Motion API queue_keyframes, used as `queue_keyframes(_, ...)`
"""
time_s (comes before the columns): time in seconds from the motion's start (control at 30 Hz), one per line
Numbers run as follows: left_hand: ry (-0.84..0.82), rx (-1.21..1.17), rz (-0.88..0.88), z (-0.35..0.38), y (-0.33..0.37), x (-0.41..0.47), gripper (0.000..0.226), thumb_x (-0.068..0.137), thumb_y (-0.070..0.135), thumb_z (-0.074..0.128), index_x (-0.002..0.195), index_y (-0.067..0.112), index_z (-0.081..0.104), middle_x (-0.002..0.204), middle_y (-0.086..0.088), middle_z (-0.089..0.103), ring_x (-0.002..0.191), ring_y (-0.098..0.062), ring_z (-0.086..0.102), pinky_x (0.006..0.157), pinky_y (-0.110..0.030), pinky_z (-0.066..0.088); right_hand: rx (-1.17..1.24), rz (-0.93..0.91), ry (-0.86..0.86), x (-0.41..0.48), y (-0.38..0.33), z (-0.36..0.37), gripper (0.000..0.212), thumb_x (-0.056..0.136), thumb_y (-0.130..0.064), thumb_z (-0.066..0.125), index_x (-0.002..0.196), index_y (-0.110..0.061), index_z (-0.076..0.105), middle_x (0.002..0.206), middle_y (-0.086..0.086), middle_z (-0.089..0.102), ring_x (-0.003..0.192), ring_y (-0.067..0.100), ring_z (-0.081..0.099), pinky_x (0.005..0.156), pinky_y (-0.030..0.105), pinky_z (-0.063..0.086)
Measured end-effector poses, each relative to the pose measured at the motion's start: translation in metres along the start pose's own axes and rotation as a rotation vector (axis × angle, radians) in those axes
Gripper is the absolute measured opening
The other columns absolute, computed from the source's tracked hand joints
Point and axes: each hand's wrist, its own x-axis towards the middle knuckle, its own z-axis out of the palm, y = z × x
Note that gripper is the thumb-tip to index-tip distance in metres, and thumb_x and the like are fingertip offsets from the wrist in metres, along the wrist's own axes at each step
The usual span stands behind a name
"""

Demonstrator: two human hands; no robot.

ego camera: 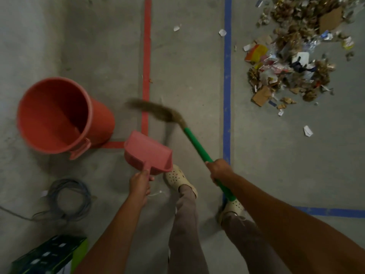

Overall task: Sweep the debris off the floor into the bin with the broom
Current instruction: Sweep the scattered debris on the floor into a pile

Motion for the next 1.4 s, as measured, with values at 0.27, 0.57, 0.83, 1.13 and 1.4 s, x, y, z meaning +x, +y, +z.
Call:
queue_keyframes(0.27,-0.067,-0.011,0.016,-0.014,0.055,0.048,0.027,0.100,0.025,0.053,0.078,0.010,0.051,0.068,-0.007,0.053,0.029,-0.002,0.026,0.032,-0.012,0.015,0.507,0.108,0.295,-0.004,-0.050,-0.043,0.044,0.102,-0.034,0.049,0.105,0.008,0.063,0.064,0.012,0.059,0.044,0.020,0.053,0.036,0.021,0.040)
queue_keyframes(0.57,-0.068,0.071,0.046,-0.012,0.102,0.072,0.030,0.098,0.026,0.056,0.074,0.009,0.052,0.065,-0.008,0.051,0.029,-0.004,0.026,0.033,-0.012,0.016,0.440,-0.110,0.205,-0.050,-0.105,-0.013,0.031,0.104,-0.035,0.046,0.111,-0.007,0.056,0.076,0.008,0.058,0.056,0.016,0.054,0.045,0.026,0.045)
queue_keyframes(0.83,-0.060,0.129,0.049,-0.001,0.117,0.080,0.024,0.100,0.020,0.050,0.078,0.010,0.052,0.070,-0.009,0.052,0.027,-0.001,0.025,0.032,-0.009,0.016,0.114,-0.086,-0.156,-0.008,-0.149,-0.008,0.034,0.099,-0.036,0.055,0.096,-0.003,0.061,0.070,0.007,0.061,0.052,0.018,0.056,0.051,0.028,0.049)
queue_keyframes(1.13,-0.071,0.150,0.067,0.067,0.138,0.056,0.025,0.101,0.022,0.051,0.078,0.011,0.051,0.069,-0.009,0.052,0.027,-0.001,0.025,0.031,-0.011,0.015,0.691,0.170,0.081,0.041,-0.082,-0.140,0.030,0.099,-0.028,0.056,0.092,0.001,0.055,0.052,0.012,0.055,0.039,0.022,0.049,0.041,0.025,0.041)
queue_keyframes(1.4,-0.117,0.125,0.065,0.155,0.168,0.016,0.021,0.100,0.017,0.046,0.081,0.011,0.051,0.071,-0.007,0.052,0.027,-0.001,0.026,0.032,-0.009,0.016,0.767,0.080,0.203,0.014,-0.041,-0.264,0.023,0.103,-0.031,0.047,0.098,-0.010,0.055,0.070,0.007,0.056,0.055,0.016,0.051,0.050,0.029,0.046)
